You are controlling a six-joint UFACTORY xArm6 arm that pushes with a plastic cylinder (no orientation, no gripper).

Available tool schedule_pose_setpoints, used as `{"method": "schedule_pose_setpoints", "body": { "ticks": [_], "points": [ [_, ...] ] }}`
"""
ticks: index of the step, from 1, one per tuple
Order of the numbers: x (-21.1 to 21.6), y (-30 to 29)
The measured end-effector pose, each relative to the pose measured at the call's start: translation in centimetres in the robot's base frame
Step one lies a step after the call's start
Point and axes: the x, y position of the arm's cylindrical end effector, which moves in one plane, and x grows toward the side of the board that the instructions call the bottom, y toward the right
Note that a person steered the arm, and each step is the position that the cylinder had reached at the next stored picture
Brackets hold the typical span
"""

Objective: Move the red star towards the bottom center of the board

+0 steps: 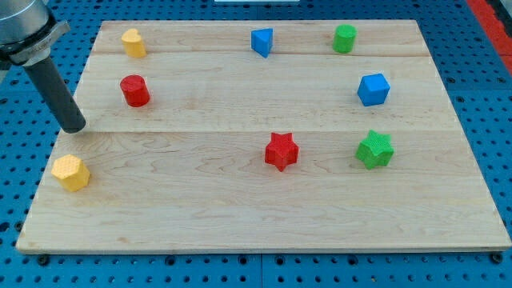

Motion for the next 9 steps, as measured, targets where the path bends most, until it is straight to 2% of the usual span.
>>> {"method": "schedule_pose_setpoints", "body": {
  "ticks": [1, 3, 4, 7, 8, 9],
  "points": [
    [0.0, -0.1],
    [0.1, 11.2],
    [-0.5, 13.1],
    [-4.8, 13.7],
    [-2.1, 13.7],
    [-2.1, 13.7]
  ]
}}
